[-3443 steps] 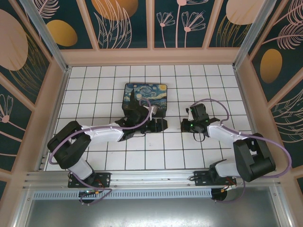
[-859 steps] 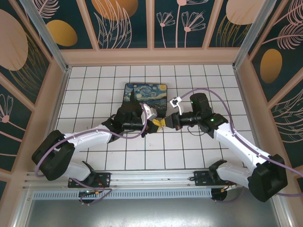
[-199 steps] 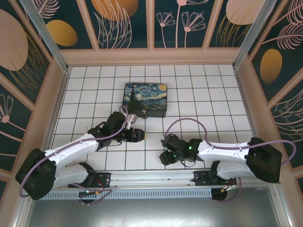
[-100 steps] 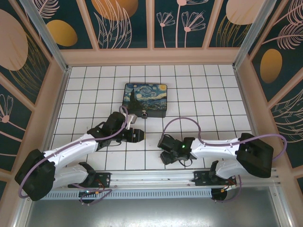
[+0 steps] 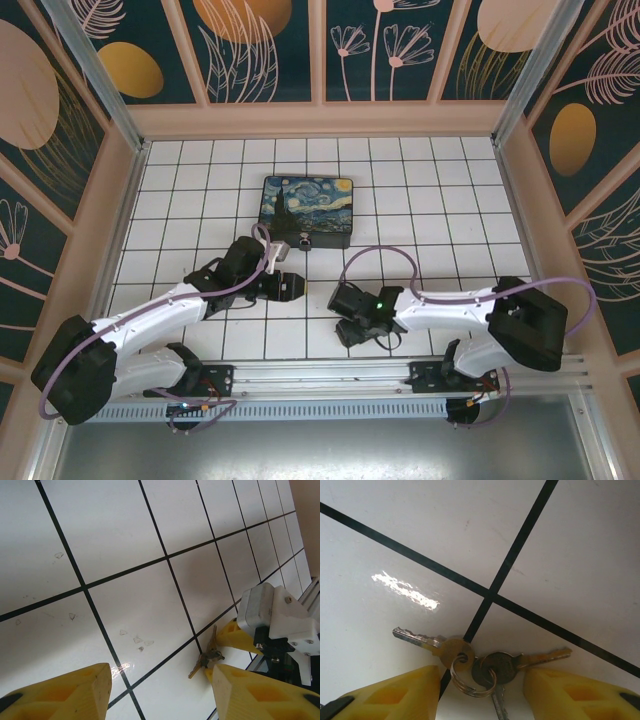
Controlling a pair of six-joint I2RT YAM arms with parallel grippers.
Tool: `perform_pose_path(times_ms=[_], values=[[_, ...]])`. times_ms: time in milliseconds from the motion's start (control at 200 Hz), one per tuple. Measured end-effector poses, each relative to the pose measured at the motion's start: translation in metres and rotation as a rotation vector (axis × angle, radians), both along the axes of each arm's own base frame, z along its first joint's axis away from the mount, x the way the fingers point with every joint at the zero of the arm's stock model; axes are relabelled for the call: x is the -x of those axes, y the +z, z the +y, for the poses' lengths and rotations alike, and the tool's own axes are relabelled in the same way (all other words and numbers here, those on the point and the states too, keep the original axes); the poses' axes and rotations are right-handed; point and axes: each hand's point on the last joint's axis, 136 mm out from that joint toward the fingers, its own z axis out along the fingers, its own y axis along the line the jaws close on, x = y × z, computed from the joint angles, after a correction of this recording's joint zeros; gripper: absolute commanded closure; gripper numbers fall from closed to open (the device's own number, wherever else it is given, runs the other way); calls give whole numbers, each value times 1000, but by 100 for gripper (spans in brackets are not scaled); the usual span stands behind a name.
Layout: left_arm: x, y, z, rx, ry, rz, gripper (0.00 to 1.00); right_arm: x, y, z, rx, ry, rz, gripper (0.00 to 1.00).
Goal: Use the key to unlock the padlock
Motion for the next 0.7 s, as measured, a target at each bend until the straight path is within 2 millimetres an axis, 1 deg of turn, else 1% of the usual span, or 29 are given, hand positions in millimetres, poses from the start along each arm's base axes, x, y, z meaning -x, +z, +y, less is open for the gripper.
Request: perform_pose_path(times_ms=[390, 701], values=[[1, -2, 1, -4, -5, -2, 44, -3, -2, -1, 39, -56, 52, 53], [2, -5, 1, -3, -5, -4, 44, -4, -3, 0, 50, -88, 72, 52]])
